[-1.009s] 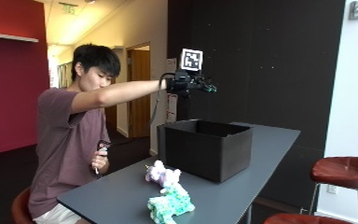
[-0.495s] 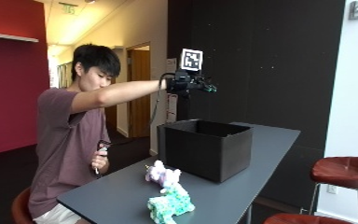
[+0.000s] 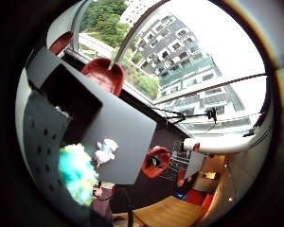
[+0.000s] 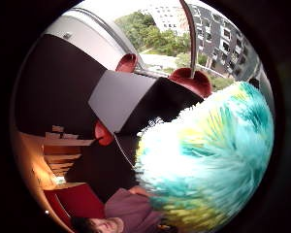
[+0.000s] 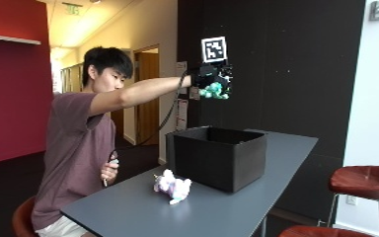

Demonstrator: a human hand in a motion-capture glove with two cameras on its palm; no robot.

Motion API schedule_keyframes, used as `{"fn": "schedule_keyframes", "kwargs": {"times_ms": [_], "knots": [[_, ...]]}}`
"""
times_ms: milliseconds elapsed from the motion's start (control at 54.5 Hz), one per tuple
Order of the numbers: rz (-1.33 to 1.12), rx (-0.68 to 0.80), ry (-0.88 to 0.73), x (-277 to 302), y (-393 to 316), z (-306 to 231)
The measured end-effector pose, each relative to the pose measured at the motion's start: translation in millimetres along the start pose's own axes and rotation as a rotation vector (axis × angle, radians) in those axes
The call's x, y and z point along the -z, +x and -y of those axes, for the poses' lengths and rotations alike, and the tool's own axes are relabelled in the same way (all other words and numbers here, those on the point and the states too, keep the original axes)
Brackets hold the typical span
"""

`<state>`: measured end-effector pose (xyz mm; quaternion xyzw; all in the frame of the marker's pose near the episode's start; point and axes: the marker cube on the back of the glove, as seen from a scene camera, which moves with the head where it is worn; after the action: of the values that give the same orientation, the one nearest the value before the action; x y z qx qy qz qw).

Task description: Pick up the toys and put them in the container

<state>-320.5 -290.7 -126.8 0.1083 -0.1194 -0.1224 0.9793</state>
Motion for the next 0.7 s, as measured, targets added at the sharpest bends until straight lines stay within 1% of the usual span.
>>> {"fn": "schedule_keyframes", "kwargs": {"times_ms": [73,110,165,183,238,257,275,348,385,477,550,587,623,660,697], "knots": [[-0.051,0.066,0.002,-15.6,-14.2,16.5],[-0.051,0.028,0.000,-21.6,-20.1,25.7],[0.014,-0.096,0.006,-27.2,-30.6,42.1],[0.012,-0.087,0.007,-30.0,-31.0,45.1],[-0.046,0.069,0.004,-41.6,-31.0,48.3],[-0.045,0.078,0.003,-44.8,-33.9,50.9],[-0.034,0.051,0.002,-47.5,-37.4,54.5],[-0.006,-0.143,-0.013,-59.3,-44.2,69.3],[-0.023,-0.173,-0.027,-67.2,-49.2,73.8],[-0.085,0.014,-0.100,-88.1,-52.3,70.6],[-0.116,0.017,-0.256,-101.4,-48.9,68.2],[-0.075,-0.013,-0.352,-105.9,-58.5,69.0],[-0.034,-0.091,-0.426,-108.9,-69.4,72.1],[-0.050,-0.184,-0.445,-111.5,-72.7,75.5],[-0.060,-0.226,-0.408,-111.6,-72.0,77.5]]}}
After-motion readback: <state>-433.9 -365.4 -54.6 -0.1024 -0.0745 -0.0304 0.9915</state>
